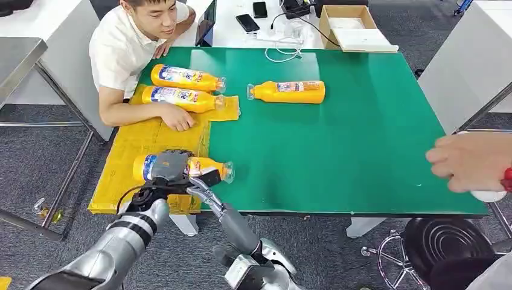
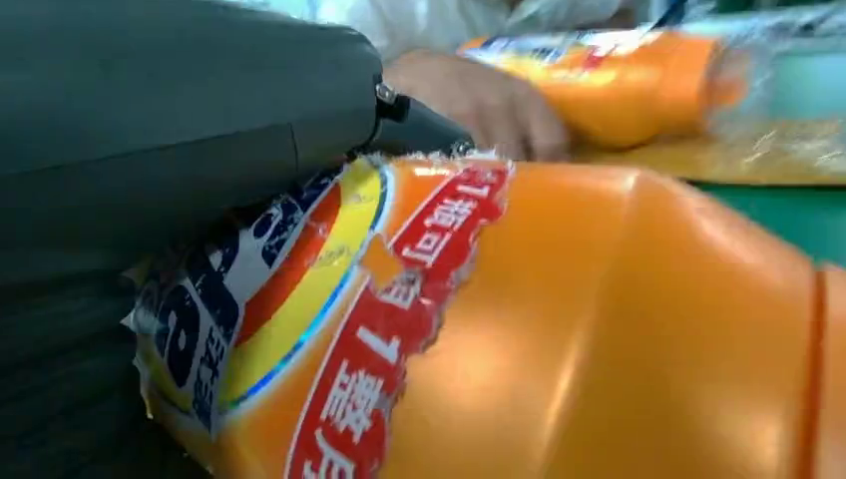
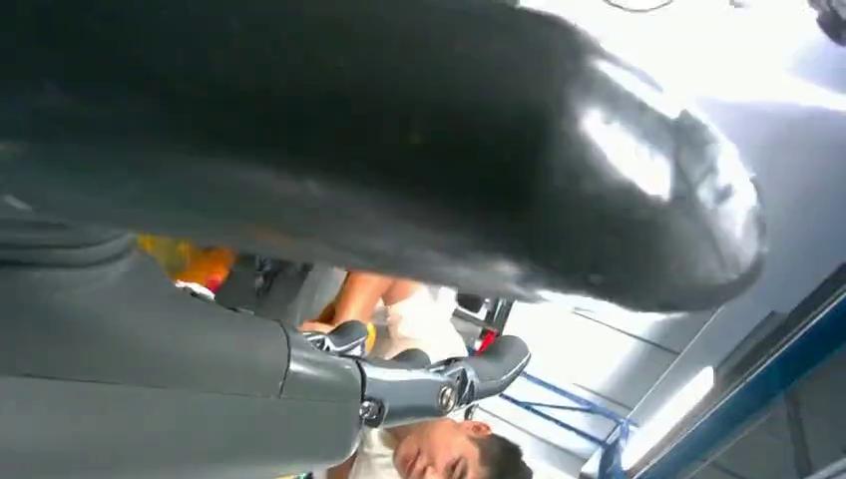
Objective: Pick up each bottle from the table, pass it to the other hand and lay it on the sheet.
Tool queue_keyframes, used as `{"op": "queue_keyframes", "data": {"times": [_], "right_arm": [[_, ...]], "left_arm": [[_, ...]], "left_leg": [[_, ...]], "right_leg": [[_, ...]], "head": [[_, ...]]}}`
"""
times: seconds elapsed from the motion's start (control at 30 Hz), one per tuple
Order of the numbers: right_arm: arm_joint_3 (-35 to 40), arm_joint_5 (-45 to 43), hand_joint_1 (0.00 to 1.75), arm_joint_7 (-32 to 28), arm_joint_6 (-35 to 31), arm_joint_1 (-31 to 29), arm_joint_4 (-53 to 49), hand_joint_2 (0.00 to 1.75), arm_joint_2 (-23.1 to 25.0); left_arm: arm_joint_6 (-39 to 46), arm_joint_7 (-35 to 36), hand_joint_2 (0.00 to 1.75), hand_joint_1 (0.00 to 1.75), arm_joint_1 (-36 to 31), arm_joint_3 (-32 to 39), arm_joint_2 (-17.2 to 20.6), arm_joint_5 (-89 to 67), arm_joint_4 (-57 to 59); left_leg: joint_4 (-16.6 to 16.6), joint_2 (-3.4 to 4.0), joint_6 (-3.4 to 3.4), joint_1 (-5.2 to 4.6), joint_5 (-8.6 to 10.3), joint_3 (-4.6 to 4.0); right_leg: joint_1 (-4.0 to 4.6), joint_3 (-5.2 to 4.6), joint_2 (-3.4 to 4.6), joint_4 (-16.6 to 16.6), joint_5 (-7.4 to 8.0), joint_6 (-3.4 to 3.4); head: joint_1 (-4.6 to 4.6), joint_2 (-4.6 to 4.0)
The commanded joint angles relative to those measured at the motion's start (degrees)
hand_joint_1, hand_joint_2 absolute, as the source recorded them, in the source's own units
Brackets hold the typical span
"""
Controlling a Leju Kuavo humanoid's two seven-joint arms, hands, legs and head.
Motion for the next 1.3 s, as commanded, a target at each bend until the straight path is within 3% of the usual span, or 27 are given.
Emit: {"op": "queue_keyframes", "data": {"times": [0.03, 0.07, 0.1, 0.13, 0.27, 0.43, 0.63, 0.87, 0.93, 1.0, 1.2, 1.3], "right_arm": [[2.7, -0.3, 0.0, 0.4, 0.0, -2.2, 5.6, 0.0, 1.5], [2.6, -0.5, 0.0, 0.3, -0.2, -2.3, 5.9, 0.0, 1.6], [2.6, -0.5, 0.0, 0.3, -0.3, -2.4, 6.1, 0.0, 1.6], [2.9, -0.6, 0.0, 0.0, -0.4, -2.6, 6.7, 0.0, 1.6], [4.0, -1.5, 0.0, -1.2, -1.1, -3.8, 9.0, 0.0, 1.9], [4.7, -2.2, 0.0, -1.2, -1.3, -4.1, 9.0, 0.0, 1.7], [6.3, -3.9, 0.0, -1.2, -2.0, -5.0, 9.1, 0.0, 1.0], [6.3, -4.1, 0.0, -1.2, -3.7, -3.4, 7.0, 0.0, -0.5], [5.8, -3.1, 0.0, -1.2, -6.3, -1.2, 3.7, 0.0, -1.2], [6.2, -3.2, 0.0, -1.2, -7.0, -0.6, 2.6, 0.0, -2.3], [5.9, -3.5, 0.0, -1.2, -7.3, 0.3, 1.5, 0.0, -3.2], [5.9, -3.5, 0.0, -1.2, -7.3, 0.3, 1.5, 0.0, -3.2]], "left_arm": [[-7.9, 1.9, 1.75, 0.73, -8.0, 1.1, 0.2, 1.5, 15.5], [-11.8, 0.8, 1.75, 0.12, -8.1, 2.4, -0.2, 3.0, 15.7], [-14.5, -1.1, 1.75, 0.0, -8.1, 3.7, -0.5, 4.8, 15.6], [-21.6, -5.3, 1.75, 0.0, -7.3, 9.6, -0.8, 11.8, 15.3], [-31.1, -14.7, 1.75, 0.0, -5.4, 14.5, 0.6, 19.5, 14.8], [-34.3, -17.2, 1.75, 0.0, -5.0, 14.9, 1.4, 21.1, 14.6], [-44.7, -27.6, 1.75, 0.0, -3.1, 15.8, 3.0, 27.4, 12.4], [-35.1, -32.5, 1.75, 0.0, 0.5, 20.0, -1.9, 36.1, 3.1], [-29.2, -31.1, 1.75, 0.0, 4.7, 28.5, -6.7, 49.6, -5.6], [-27.2, -28.8, 1.75, 0.0, 9.0, 28.9, -9.3, 57.2, -15.2], [-21.4, -28.2, 1.75, 0.0, 15.8, 23.8, -8.0, 65.5, -30.3], [-21.4, -28.2, 1.75, 0.0, 15.8, 23.8, -8.0, 65.5, -30.3]], "left_leg": [[0.0, 0.18, -0.05, 0.03, -0.04, 0.24], [0.0, 0.28, -0.08, 0.05, -0.08, 0.38], [0.0, 0.22, -0.07, 0.03, -0.04, 0.35], [-0.1, 0.17, -0.05, 0.01, -0.03, 0.34], [-0.2, 0.45, -0.08, -0.02, -0.09, 0.72], [-0.1, -0.08, -0.03, -0.03, -0.05, 0.8], [-0.3, 0.18, -0.09, -0.05, -0.04, 1.02], [-0.2, -0.14, -0.05, -0.04, -0.04, 0.98], [-0.1, -0.14, -0.05, -0.02, -0.05, 0.92], [-0.1, -0.23, -0.02, -0.02, -0.03, 0.8], [0.0, -0.01, -0.03, -0.02, -0.12, 0.51], [0.0, 0.0, -0.04, -0.01, -0.08, 0.31]], "right_leg": [[0.04, 0.19, 0.14, 0.0, 0.01, -0.08], [0.07, 0.29, 0.22, 0.0, 0.01, -0.13], [0.05, 0.26, 0.17, 0.0, 0.02, -0.11], [0.02, 0.26, 0.13, 0.0, 0.01, -0.09], [0.0, 0.53, 0.39, -0.1, 0.02, -0.13], [-0.02, 0.83, 0.04, 0.0, -0.1, -0.11], [-0.03, 0.96, 0.25, -0.1, -0.04, -0.23], [-0.01, 1.01, -0.07, -0.1, -0.12, -0.18], [0.01, 0.93, -0.08, -0.1, -0.13, -0.18], [0.01, 0.82, -0.18, -0.1, -0.15, -0.13], [0.02, 0.52, -0.03, 0.0, -0.16, -0.15], [0.02, 0.29, 0.0, 0.0, -0.12, -0.14]], "head": [[-0.02, 0.0], [-0.04, 0.0], [-0.02, 0.0], [-0.04, 0.0], [-0.04, 0.0], [-0.02, 0.0], [-0.04, 0.0], [-0.04, 0.0], [-0.07, 0.0], [-0.04, 0.0], [-0.02, 0.0], [-0.04, 0.0]]}}
